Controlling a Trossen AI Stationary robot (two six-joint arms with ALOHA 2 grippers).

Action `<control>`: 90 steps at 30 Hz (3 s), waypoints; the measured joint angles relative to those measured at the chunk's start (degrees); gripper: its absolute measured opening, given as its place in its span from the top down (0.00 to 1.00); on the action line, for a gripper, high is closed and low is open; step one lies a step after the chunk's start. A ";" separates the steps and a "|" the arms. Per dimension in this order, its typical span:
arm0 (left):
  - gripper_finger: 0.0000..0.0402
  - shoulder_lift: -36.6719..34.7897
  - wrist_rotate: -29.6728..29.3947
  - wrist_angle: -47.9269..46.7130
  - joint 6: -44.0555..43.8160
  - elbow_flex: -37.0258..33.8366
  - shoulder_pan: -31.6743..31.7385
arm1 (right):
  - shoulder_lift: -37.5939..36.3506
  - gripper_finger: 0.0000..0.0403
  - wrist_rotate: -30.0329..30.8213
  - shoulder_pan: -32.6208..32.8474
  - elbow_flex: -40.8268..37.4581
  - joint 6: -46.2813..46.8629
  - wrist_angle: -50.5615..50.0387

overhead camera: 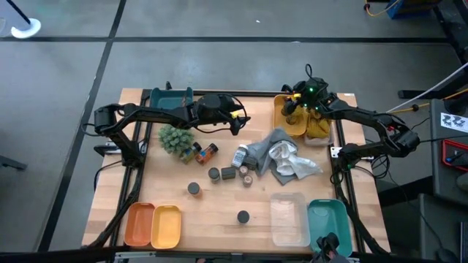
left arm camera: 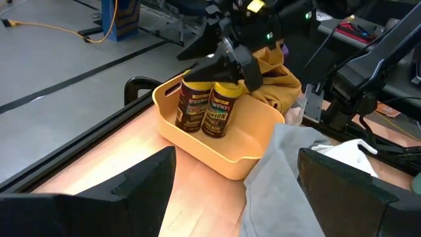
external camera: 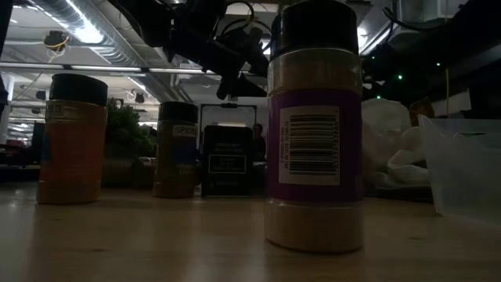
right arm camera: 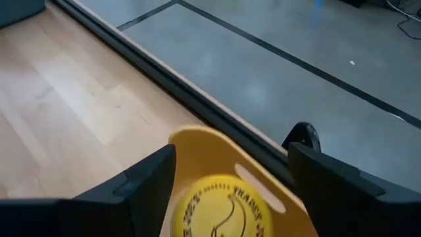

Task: Sort spices by type
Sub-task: Put the black seasoning bottle into the transparent bin

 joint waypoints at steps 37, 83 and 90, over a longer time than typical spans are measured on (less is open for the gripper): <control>0.25 -9.73 -0.29 -53.64 -11.87 -0.01 -10.42 | -0.02 0.28 -28.09 0.18 14.70 7.61 -8.93; 0.67 4.21 3.29 -55.19 -5.76 7.37 -6.69 | -0.02 0.28 -25.76 30.65 14.68 -4.06 -8.72; 0.68 4.13 3.46 -53.65 2.28 15.02 -5.71 | -0.02 0.28 -19.23 33.20 14.68 -5.23 -8.77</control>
